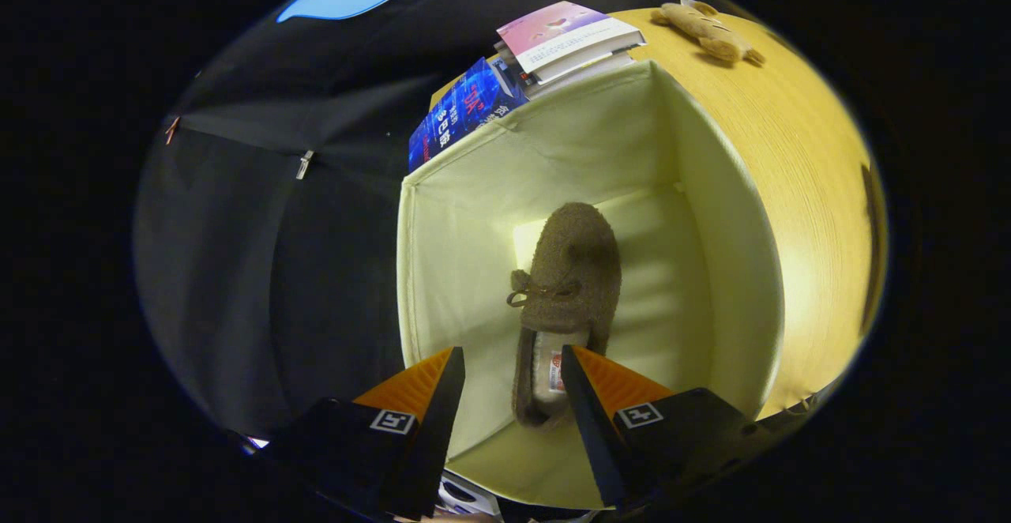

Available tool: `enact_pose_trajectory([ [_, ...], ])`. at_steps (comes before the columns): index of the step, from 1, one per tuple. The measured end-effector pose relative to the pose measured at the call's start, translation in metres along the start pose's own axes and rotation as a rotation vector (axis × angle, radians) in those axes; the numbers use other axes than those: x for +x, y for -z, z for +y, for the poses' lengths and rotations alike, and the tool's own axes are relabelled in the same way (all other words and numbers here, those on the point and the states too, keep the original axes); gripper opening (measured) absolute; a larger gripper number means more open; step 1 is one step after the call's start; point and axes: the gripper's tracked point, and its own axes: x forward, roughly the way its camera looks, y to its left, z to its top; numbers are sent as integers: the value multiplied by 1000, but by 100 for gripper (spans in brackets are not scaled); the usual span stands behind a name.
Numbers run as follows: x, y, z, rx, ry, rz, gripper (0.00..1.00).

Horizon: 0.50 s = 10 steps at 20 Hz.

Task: Open the storage box then place both shoes into the box .Put the left shoe in first, then the right shoe, with the right side of both shoes facing outward in a uniform manner.

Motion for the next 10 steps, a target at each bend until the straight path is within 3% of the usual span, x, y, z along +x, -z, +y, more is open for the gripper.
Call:
enact_pose_trajectory([
  [6,-70,-24,18,-80,-112,-83,78],
  [10,-141,-59,-8,-109,-120,-213,78],
])
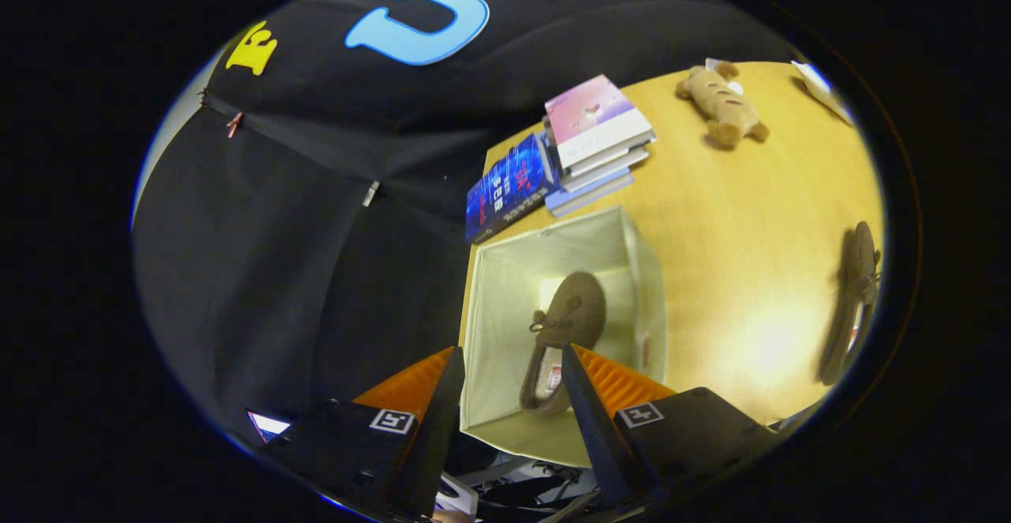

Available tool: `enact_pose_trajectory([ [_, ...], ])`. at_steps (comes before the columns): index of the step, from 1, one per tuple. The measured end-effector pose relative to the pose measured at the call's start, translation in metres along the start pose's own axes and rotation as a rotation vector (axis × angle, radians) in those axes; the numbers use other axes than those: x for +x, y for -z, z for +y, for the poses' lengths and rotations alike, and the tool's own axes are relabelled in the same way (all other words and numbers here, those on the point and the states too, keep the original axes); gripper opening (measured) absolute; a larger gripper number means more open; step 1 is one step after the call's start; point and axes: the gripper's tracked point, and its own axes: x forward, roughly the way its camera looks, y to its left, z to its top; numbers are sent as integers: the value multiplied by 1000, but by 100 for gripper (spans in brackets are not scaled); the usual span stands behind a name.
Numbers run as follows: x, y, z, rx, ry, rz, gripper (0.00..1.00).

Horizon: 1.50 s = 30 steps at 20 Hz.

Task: Open the storage box then place both shoes into the box .Put the left shoe in first, then the right shoe, with the right side of both shoes facing outward in a uniform manner.

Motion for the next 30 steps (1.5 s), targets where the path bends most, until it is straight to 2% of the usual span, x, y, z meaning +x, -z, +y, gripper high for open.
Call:
enact_pose_trajectory([
  [2,-31,-17,-30,-26,36,-48,78],
  [7,-96,-43,-137,-12,196,-118,78],
  [15,-161,-33,-312,86,446,-133,86],
  [19,-168,-2,-376,91,546,-57,87],
  [21,-160,12,-397,103,564,-6,91],
  [24,-143,28,-421,92,592,60,92],
  [27,-129,27,-439,94,625,81,92],
  [29,-122,20,-442,108,634,72,85],
  [30,-119,22,-444,112,636,80,73],
])
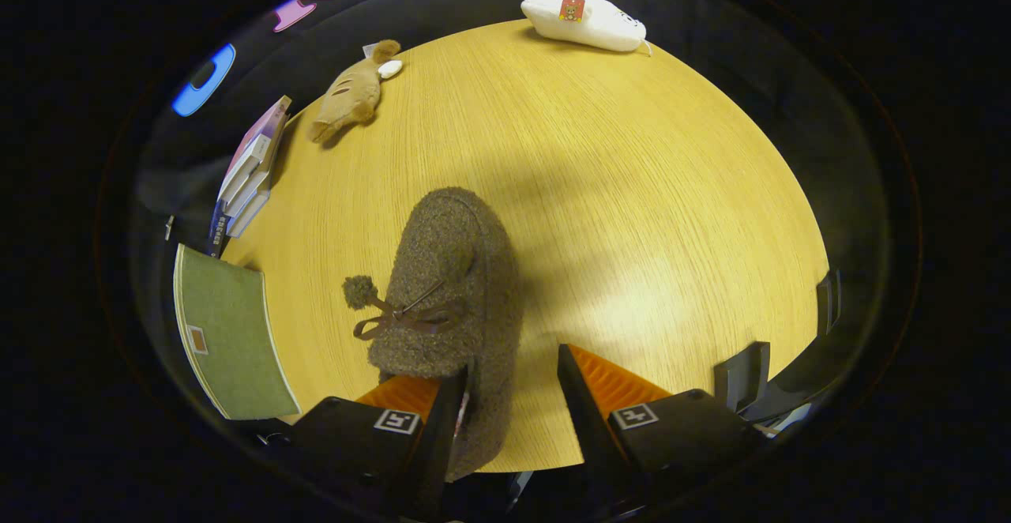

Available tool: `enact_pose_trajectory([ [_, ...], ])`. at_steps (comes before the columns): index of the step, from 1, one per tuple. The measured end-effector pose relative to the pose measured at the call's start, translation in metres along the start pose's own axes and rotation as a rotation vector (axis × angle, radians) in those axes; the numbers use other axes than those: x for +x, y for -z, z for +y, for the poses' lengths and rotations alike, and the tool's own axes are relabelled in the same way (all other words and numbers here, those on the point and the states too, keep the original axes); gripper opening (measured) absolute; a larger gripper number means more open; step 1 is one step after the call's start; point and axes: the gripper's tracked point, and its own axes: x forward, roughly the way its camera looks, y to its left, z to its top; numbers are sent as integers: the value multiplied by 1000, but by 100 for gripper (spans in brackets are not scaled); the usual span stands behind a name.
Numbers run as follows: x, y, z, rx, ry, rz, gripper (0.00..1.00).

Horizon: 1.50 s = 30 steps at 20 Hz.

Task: Open the storage box then place both shoes into the box .Put the left shoe in first, then the right shoe, with the right side of both shoes facing outward in a uniform manner.

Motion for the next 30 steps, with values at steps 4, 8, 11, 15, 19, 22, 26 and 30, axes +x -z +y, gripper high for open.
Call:
enact_pose_trajectory([
  [4,4,3,1,34,13,15,7],
  [8,-15,3,21,130,-70,1,8],
  [11,-40,-7,46,146,-135,-35,7],
  [15,-81,-26,99,158,-230,-85,7],
  [19,-117,-34,167,144,-334,-97,7],
  [22,-141,-32,220,125,-409,-91,7],
  [26,-153,-18,285,80,-458,-59,7],
  [30,-152,7,342,47,-473,-3,7],
])
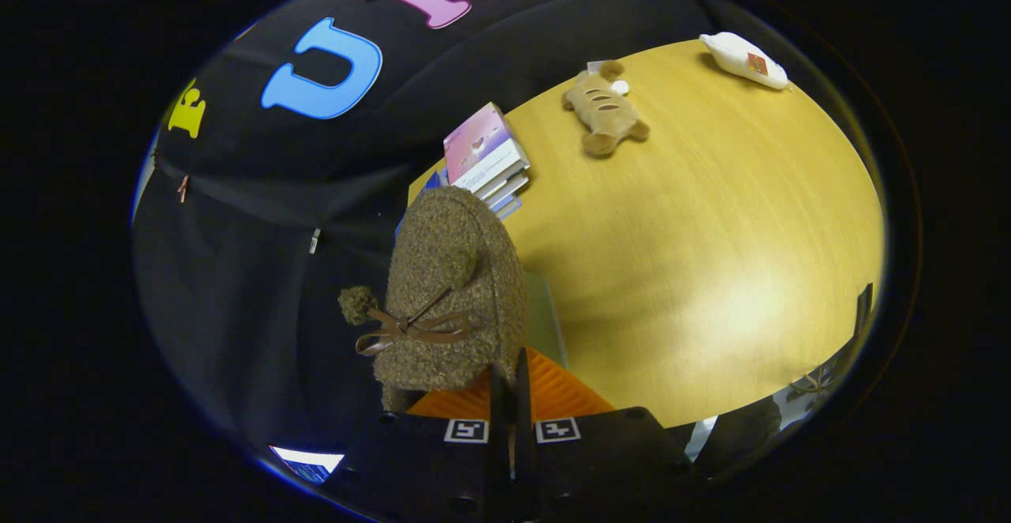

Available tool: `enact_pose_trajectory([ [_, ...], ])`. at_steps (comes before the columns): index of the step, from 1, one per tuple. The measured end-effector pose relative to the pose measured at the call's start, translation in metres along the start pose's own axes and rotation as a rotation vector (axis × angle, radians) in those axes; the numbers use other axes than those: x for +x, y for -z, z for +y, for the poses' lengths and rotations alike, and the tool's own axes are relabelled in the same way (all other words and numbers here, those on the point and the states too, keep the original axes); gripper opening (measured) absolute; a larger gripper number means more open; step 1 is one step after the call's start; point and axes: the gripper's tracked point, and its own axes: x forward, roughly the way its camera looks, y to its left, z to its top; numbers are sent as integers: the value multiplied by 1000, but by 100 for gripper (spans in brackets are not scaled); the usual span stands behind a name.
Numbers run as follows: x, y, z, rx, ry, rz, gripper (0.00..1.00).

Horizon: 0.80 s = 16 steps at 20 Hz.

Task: Open the storage box then place both shoes into the box .Put the left shoe in first, then the right shoe, with the right side of both shoes facing outward in a uniform manner.

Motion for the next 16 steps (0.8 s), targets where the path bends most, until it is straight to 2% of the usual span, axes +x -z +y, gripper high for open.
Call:
enact_pose_trajectory([
  [3,24,20,29,-32,11,42,7],
  [6,47,38,42,-43,73,76,7],
  [11,77,58,34,-100,210,112,7],
  [16,92,66,21,-143,291,119,7],
])
